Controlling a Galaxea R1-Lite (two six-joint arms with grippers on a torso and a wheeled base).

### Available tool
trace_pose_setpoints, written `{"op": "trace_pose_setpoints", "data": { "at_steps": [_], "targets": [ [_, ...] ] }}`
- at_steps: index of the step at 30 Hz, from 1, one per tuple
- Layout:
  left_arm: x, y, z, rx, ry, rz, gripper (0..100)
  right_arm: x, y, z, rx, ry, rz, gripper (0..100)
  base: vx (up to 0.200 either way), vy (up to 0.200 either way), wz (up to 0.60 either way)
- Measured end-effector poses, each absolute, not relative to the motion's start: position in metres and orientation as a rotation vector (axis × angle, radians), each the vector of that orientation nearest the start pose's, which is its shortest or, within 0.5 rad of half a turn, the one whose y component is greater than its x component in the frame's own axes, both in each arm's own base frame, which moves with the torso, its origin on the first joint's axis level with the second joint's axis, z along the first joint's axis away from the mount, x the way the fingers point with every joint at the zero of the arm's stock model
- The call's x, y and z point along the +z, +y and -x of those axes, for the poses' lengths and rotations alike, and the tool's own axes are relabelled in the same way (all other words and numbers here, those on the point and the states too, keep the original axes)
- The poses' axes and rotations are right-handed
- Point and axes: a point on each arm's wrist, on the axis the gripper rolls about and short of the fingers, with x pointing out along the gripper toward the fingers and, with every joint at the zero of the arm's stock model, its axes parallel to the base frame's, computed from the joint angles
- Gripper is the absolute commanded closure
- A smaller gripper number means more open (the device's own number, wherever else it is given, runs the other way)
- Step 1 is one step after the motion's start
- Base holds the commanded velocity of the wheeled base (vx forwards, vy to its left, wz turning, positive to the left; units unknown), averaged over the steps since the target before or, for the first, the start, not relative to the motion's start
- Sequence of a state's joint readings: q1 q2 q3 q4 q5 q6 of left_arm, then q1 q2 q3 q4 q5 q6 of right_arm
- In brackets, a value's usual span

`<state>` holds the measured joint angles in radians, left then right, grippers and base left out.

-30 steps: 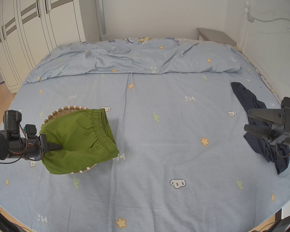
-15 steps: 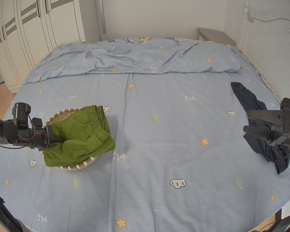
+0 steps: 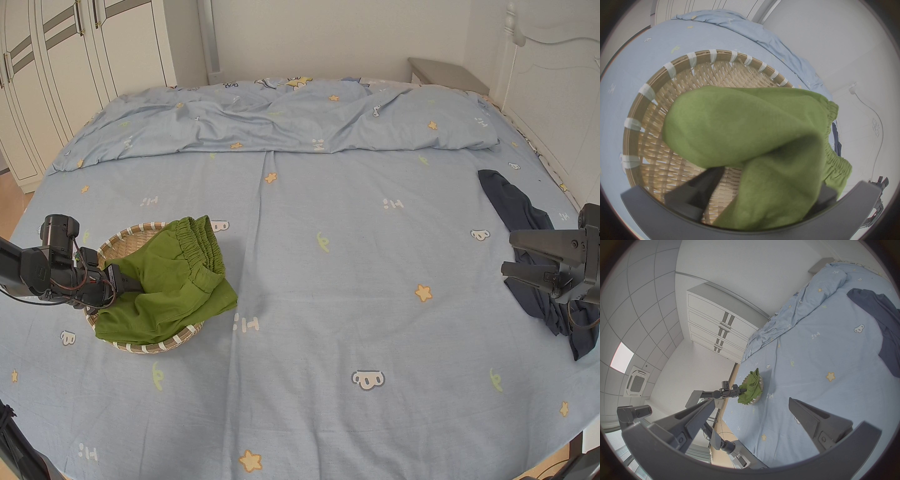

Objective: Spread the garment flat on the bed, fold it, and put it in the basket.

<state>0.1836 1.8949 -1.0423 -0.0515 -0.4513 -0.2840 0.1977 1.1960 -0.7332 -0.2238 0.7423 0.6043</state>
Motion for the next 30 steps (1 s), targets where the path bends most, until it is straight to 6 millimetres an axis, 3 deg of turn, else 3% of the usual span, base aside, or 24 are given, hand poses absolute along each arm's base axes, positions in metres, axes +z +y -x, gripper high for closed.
{"op": "trace_pose_setpoints", "data": {
  "at_steps": [7,20,25,30],
  "targets": [
    [0.156,0.049,-0.316,-0.13,0.784,0.508,0,0.245,0.049,-0.168,0.837,0.518,-0.623,0,0.0,0.0,0.0],
    [0.231,0.046,-0.251,-0.093,0.784,0.415,0,0.245,0.05,-0.167,0.842,0.519,-0.618,0,0.0,0.0,0.0],
    [0.26,0.043,-0.217,-0.097,0.682,0.36,0,0.241,0.049,-0.159,0.854,0.498,-0.575,0,0.0,0.0,0.0],
    [0.281,0.026,-0.162,-0.132,0.564,0.309,0,0.234,0.043,-0.133,0.87,0.429,-0.48,0,0.0,0.0,0.0]
  ]
}}
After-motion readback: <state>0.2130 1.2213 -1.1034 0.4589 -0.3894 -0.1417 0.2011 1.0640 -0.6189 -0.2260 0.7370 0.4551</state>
